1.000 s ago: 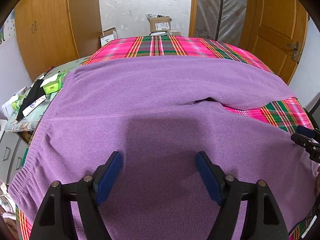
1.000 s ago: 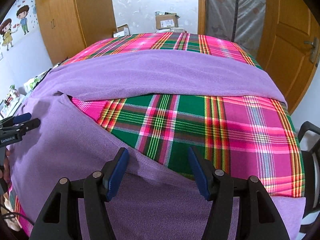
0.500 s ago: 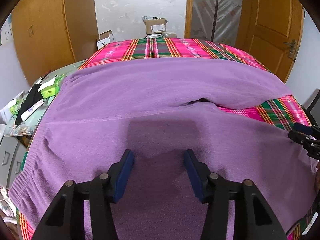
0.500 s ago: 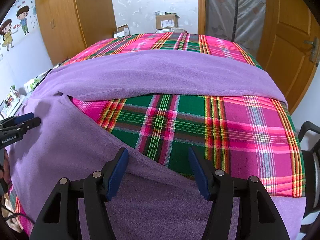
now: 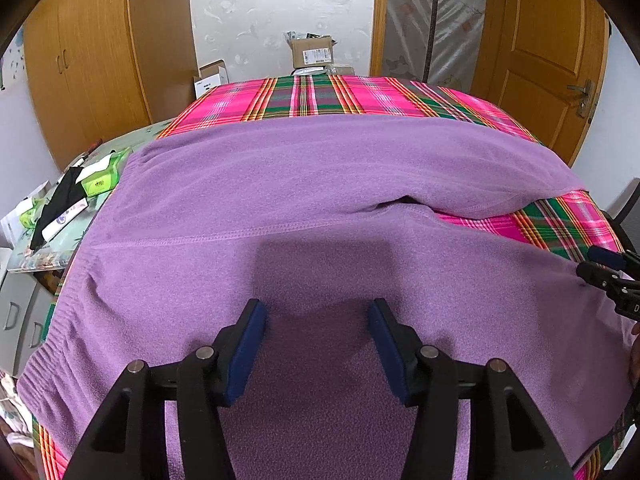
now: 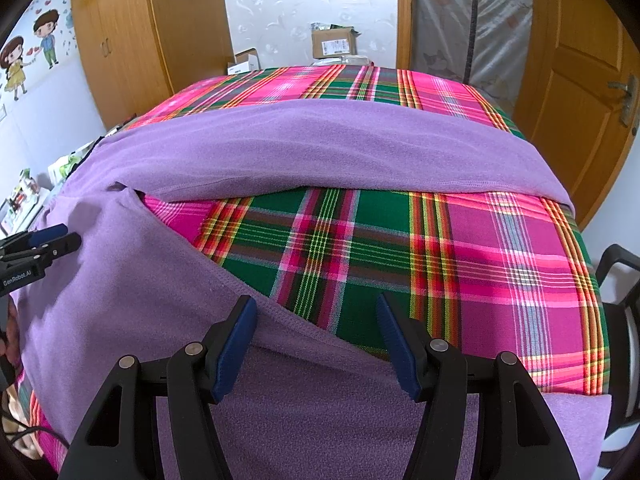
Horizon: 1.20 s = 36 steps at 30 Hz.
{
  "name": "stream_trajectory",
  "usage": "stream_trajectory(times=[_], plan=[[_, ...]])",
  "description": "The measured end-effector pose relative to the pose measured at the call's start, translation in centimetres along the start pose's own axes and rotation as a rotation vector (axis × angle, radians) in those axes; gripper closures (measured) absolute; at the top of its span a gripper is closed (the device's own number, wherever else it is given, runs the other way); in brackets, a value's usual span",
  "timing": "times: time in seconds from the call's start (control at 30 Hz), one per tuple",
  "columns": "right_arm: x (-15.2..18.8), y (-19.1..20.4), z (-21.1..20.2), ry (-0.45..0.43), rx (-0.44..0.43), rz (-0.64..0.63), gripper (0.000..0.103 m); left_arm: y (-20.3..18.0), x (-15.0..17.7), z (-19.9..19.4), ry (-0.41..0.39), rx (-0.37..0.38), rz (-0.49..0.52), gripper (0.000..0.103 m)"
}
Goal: Fold clothes
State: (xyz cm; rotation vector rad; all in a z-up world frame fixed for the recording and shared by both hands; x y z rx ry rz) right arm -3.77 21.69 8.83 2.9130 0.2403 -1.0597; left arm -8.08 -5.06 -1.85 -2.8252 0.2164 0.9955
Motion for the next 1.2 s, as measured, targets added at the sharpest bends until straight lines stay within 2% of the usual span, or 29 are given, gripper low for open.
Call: stream_trajectory(times=[0.17, 0.2, 0.27, 0.4, 0.43, 0.47, 0.7, 0.9, 1.03, 1.2], plan=[[0.0, 0.2, 0.0, 0.004, -0.047, -0.009, 0.026, 0.0, 0.0, 0.0, 0.0, 0.0, -0.002, 0.047], [-0.1, 0.0, -0.1, 0.003, -0.066, -0.009, 0.026, 0.0, 0.0, 0.0, 0.0, 0.001, -0.003, 0.047], [-0.2, -1.2, -0.3, -0.002, -0.105, 0.053, 0.035, 0.0, 0.0, 0.0, 0.0, 0.001, -0.003, 0.047], [0.7, -5.2, -1.8, -0.032, -0.037, 0.155, 0.042, 0.0, -0.1, 0.0, 0.001, -0.001, -0.004, 0.046], [1.0, -6.2, -2.3, -0.04, -0.018, 0.18, 0.06, -0.1, -0.1, 0.0, 0.001, -0.002, -0.004, 0.046], [1.2, -7.2, -2.7, -0.048, 0.001, 0.204, 0.067, -0.1, -0.1, 0.1, 0.001, -0.002, -0.004, 0.046], [3.1, -14.3, -5.5, -0.103, 0.132, 0.374, 0.067, 0.0, -0.2, 0.1, 0.001, -0.005, -0.004, 0.045], [4.6, -9.1, -4.9, -0.063, 0.04, 0.257, 0.067, 0.0, -0.1, 0.1, 0.002, -0.008, -0.008, 0.044], [5.1, -7.4, -4.3, -0.04, 0.046, 0.22, 0.067, 0.0, -0.1, 0.2, 0.002, -0.009, -0.009, 0.044], [3.2, -5.2, -4.7, -0.054, -0.013, 0.18, 0.072, 0.0, -0.2, 0.2, 0.002, -0.009, -0.013, 0.043]])
Point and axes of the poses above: each gripper's, at about its wrist camera, not at the fingertips, and z roughly the way its jaws point, y to its left, x to its underside, the point moved 3 cm from there along z, roughly the way its jaws point, and after that the axes turned 5 degrees about x, right-handed, at the moved point
